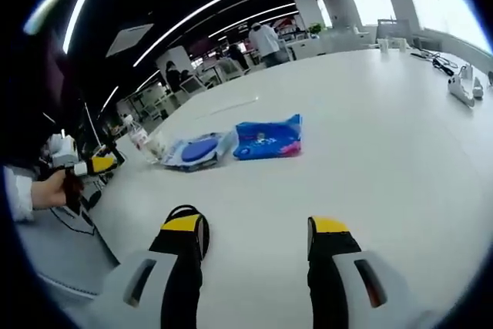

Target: Arrange the tabletop items into an orderly group along one side of the table until the central work area is clear of visible clutter.

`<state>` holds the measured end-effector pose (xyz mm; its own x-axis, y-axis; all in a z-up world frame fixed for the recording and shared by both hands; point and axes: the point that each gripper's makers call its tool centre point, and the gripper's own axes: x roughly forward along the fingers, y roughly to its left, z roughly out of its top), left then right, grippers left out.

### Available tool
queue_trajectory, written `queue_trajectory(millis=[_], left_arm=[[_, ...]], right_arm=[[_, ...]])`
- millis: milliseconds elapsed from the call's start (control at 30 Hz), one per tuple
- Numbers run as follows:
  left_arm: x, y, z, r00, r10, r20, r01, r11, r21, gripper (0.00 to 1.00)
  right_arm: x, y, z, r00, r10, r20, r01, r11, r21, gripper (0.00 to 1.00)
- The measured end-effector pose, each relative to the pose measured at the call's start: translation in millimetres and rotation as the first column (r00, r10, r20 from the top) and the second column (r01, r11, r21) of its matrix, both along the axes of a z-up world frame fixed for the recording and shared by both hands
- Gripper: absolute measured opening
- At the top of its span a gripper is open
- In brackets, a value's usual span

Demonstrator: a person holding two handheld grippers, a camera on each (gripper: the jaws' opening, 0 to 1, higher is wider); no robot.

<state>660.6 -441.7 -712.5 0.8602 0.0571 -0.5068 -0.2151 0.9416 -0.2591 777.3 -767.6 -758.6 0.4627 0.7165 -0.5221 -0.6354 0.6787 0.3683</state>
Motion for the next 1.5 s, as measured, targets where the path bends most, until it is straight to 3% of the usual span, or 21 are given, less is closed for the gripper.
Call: queue_trajectory(millis=[100, 167, 200, 333, 533, 833, 933, 1167, 1400, 1467, 1500], left_arm=[[1.1, -18, -1.4, 0.999, -0.035, 0.006, 0.035, 0.999, -0.006, 0.78], [5.2, -27, 1.3, 0.997, -0.067, 0.043, 0.067, 0.998, -0.006, 0.75], [9.1, -41, 2.5, 0.993, -0.103, 0.055, 0.103, 0.995, 0.003, 0.75], [14.4, -69, -10.9, 0.973, -0.230, -0.007, 0.230, 0.972, 0.056, 0.74], [25.6, -98, -18.0, 0.965, -0.263, -0.019, 0.263, 0.964, 0.041, 0.71], [34.8, -120, -31.8, 0.944, -0.324, -0.058, 0.327, 0.943, 0.057, 0.67], [34.2, -133, -35.8, 0.938, -0.338, -0.071, 0.341, 0.940, 0.033, 0.67], [32.1, -149, -54.2, 0.913, -0.387, -0.127, 0.395, 0.918, 0.036, 0.66], [34.4, -158, -55.3, 0.908, -0.394, -0.143, 0.401, 0.916, 0.027, 0.64], [34.6, -157, -56.2, 0.914, -0.383, -0.136, 0.387, 0.922, 0.003, 0.63], [37.1, -159, -56.1, 0.926, -0.361, -0.111, 0.360, 0.932, -0.026, 0.64]], right_arm=[[-5, 6, 2.4, 1.000, 0.009, -0.003, -0.009, 1.000, 0.009, 0.52], [-9, 12, 3.2, 0.999, 0.033, 0.004, -0.033, 0.999, 0.005, 0.51], [-11, 14, 3.1, 0.999, 0.046, 0.009, -0.046, 0.999, 0.000, 0.51], [-24, 29, 2.9, 0.996, 0.092, 0.017, -0.092, 0.996, -0.007, 0.51], [-33, 43, 1.0, 0.991, 0.135, 0.023, -0.135, 0.991, -0.014, 0.50], [-37, 51, -3.8, 0.984, 0.176, 0.030, -0.175, 0.984, -0.033, 0.50], [-37, 53, -5.9, 0.982, 0.186, 0.034, -0.185, 0.982, -0.042, 0.50], [-34, 56, -13.4, 0.977, 0.211, 0.036, -0.209, 0.977, -0.047, 0.50], [-40, 59, -14.5, 0.976, 0.216, 0.031, -0.215, 0.976, -0.045, 0.49], [-42, 61, -16.7, 0.975, 0.221, 0.028, -0.220, 0.975, -0.043, 0.48], [-42, 61, -17.2, 0.975, 0.221, 0.026, -0.220, 0.975, -0.040, 0.48]])
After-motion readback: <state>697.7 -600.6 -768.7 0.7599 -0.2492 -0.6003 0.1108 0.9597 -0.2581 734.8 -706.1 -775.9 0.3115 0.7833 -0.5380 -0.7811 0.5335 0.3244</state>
